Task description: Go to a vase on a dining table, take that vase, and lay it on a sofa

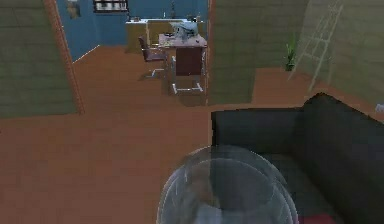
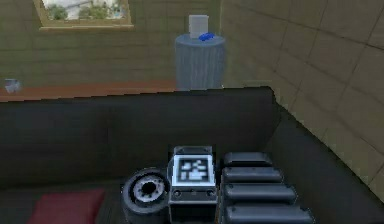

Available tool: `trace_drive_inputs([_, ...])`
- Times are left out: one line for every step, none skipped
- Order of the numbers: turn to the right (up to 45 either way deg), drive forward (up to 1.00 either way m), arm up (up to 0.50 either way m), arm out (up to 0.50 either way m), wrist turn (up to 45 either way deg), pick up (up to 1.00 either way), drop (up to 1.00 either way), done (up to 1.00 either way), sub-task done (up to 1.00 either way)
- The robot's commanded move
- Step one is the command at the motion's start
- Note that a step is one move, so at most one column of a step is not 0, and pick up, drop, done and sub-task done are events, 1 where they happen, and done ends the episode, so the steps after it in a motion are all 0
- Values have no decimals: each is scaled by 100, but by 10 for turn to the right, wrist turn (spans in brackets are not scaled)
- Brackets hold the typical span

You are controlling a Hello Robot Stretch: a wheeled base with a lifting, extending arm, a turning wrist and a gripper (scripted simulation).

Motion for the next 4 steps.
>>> trace_drive_inputs([0,35,0,0,0,0,0,0,0])
trace_drive_inputs([-60,0,0,0,0,0,0,0,0])
trace_drive_inputs([0,0,0,24,0,0,0,0,0])
trace_drive_inputs([0,0,0,0,450,0,0,0,0])
